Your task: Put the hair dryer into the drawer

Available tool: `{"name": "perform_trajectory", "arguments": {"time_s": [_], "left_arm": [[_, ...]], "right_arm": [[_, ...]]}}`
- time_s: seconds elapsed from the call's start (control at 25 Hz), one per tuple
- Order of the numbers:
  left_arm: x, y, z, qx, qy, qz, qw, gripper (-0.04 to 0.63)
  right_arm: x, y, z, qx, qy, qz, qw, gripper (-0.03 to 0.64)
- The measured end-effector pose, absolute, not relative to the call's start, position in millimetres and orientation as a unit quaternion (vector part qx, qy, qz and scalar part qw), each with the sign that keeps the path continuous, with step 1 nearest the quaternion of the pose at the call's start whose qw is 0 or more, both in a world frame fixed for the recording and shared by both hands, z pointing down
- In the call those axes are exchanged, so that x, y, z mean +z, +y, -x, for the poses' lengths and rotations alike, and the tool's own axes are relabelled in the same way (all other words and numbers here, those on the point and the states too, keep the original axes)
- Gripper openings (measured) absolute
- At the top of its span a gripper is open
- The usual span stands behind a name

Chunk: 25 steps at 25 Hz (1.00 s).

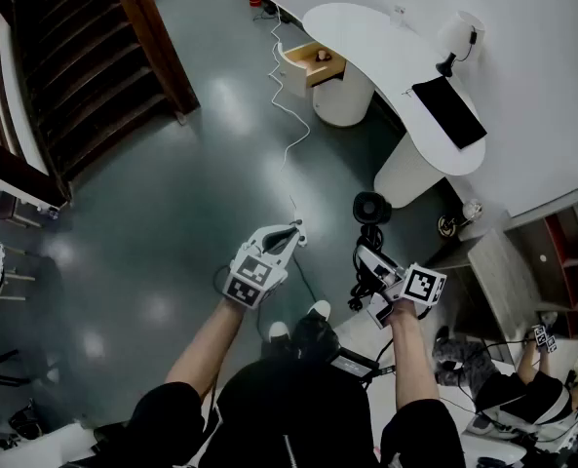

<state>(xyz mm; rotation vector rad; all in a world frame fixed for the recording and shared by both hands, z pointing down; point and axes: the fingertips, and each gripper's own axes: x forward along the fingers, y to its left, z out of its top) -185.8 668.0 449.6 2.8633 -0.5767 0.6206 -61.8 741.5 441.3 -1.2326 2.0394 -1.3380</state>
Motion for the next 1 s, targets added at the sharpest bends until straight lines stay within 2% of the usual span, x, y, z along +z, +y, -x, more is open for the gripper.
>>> {"name": "perform_trajectory", "arguments": {"time_s": [0.68, 1.0], "left_arm": [[441, 682, 217, 0.198, -0.198, -0.958, 0.067, 0.018], [449, 671, 206, 0.205, -0.203, -0.955, 0.075, 0.017]], "right_arm": [[444, 750, 94, -0.479, 0.726, 0.45, 0.205, 0.198], [458, 744, 77, -0.495, 0.706, 0.475, 0.174, 0.198]]}}
